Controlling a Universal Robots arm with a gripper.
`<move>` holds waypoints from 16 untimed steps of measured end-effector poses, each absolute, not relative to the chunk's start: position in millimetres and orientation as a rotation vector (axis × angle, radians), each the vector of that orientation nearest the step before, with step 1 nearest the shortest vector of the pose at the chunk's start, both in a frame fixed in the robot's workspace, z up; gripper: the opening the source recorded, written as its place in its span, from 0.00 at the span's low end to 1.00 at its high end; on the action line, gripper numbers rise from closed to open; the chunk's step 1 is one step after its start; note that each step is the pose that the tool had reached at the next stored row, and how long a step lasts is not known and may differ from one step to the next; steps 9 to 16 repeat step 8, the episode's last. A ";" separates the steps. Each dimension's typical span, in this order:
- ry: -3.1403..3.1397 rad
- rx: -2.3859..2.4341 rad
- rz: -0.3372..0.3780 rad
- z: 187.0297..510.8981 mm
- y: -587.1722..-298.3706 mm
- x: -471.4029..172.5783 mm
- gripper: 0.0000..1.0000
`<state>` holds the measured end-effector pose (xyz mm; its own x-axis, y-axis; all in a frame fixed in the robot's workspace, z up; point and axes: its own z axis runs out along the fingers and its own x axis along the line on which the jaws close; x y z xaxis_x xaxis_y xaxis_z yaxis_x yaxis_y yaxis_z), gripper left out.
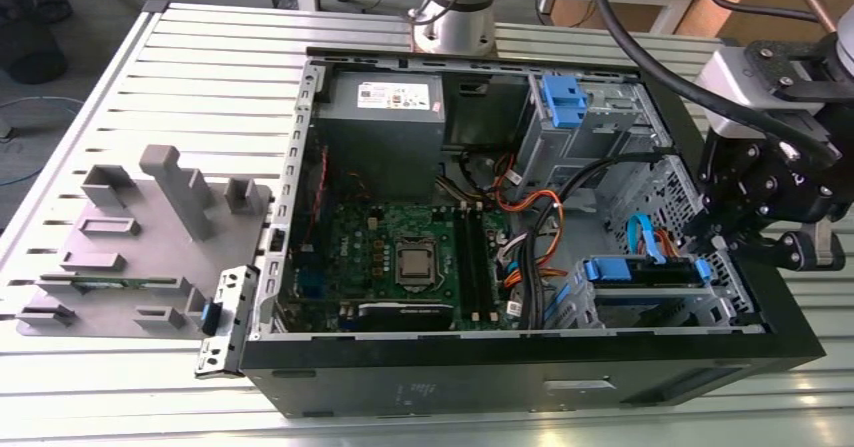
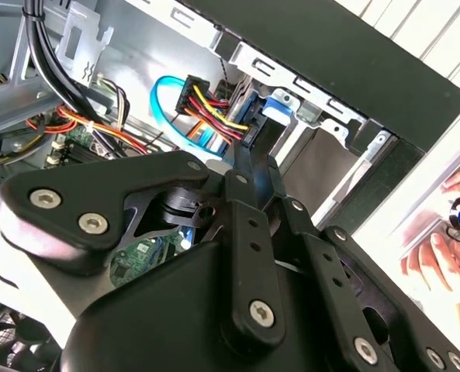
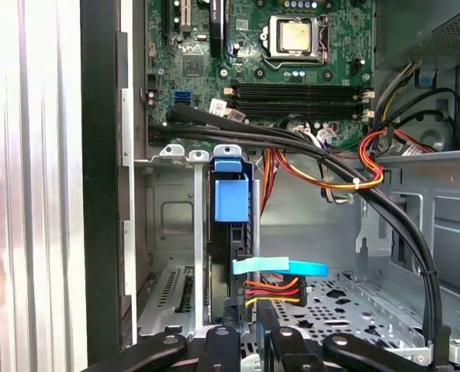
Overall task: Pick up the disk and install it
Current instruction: 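Insert the second disk wire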
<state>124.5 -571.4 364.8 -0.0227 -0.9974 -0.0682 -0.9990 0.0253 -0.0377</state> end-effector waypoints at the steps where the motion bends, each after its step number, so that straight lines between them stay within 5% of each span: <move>1: 2.194 -2.142 0.032 364.7 -571.4 123.7 0.24; 16: 2.194 -2.142 0.032 364.7 -571.4 122.2 0.24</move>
